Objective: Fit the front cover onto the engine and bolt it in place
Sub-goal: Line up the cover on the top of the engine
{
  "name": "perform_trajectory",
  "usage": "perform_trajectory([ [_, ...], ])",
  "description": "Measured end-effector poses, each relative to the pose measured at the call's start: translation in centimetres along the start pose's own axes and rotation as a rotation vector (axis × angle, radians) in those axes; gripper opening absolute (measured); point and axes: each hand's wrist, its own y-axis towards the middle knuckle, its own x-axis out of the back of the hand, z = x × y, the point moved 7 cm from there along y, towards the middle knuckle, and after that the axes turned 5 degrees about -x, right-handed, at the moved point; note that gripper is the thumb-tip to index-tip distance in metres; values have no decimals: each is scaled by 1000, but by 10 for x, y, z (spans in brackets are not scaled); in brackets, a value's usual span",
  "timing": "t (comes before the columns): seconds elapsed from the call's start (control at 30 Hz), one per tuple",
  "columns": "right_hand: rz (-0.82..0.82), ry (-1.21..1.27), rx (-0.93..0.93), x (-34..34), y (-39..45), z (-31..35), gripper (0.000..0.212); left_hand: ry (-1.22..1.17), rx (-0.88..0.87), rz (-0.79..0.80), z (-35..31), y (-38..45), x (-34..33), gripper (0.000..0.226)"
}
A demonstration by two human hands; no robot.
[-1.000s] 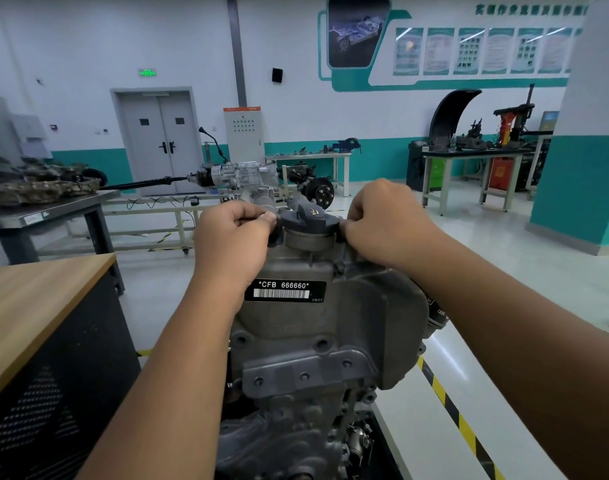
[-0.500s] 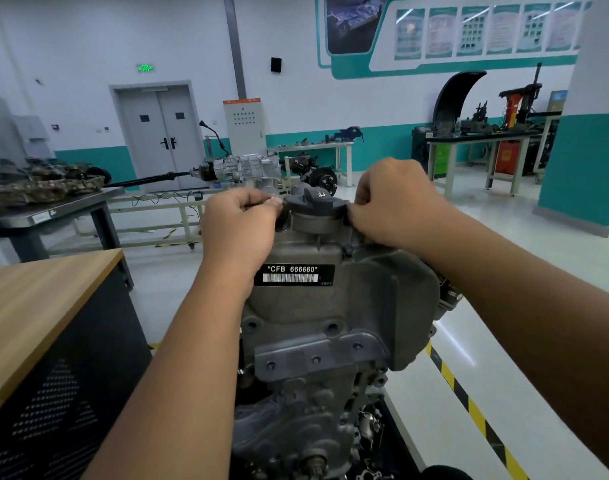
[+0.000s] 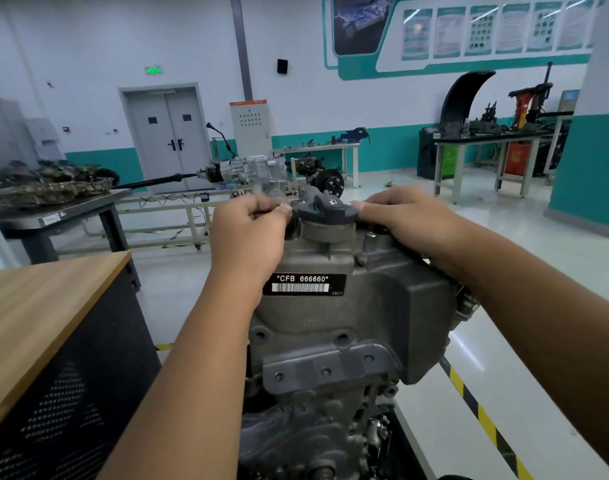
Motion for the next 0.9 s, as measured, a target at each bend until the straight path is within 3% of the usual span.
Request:
perform_trajectory([
  [0.13,24,23,36,-2,1,-3,34,5,8,-20,-2,-3,1,20],
  [0.23,54,172,-12,-3,1,-1,35,12,20,-13,-5,-4,2,22],
  [0.4,22,185,59,-1,10,-5,14,23,40,-36,-2,-3,2,18],
  [0.6,86,248,-29,-3,9,-6,23,49,46,-30,-7,-6,2,17],
  [0.9,129,312,-26,1,10,-12,8,52,67,-45,-7,-6,3,15],
])
